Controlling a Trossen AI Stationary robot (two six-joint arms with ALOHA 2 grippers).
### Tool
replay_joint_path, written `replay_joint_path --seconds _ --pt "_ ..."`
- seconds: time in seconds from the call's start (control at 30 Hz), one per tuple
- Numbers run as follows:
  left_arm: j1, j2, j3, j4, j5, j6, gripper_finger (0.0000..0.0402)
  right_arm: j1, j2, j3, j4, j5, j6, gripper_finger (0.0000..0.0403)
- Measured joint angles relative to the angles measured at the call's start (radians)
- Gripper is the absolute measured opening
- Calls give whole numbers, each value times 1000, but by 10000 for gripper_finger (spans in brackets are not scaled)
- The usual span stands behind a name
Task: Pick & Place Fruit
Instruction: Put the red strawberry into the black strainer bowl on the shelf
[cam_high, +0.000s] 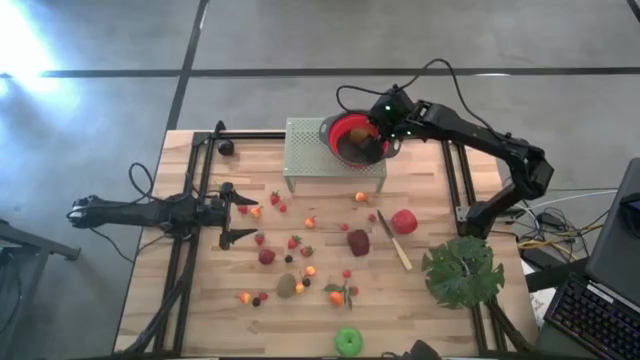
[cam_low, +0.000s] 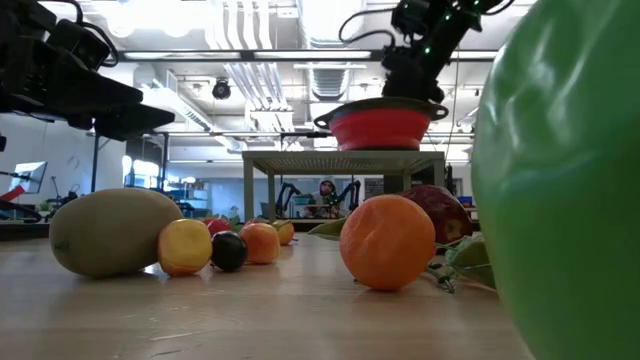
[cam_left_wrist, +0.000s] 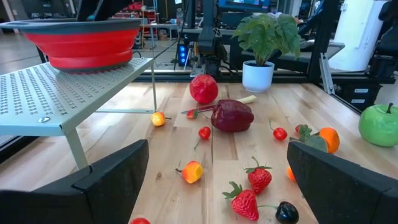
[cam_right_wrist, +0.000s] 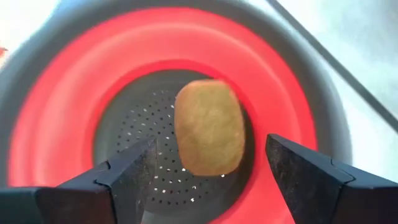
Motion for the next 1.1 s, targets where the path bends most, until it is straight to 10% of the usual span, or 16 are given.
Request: replay_joint_path --seconds 0.33,1.1 --pt "0 0 0 0 0 0 388 64 -116 1 -8 0 20 246" --pt "0 0 0 0 0 0 388 599 -215 -183 -159 246 215 134"
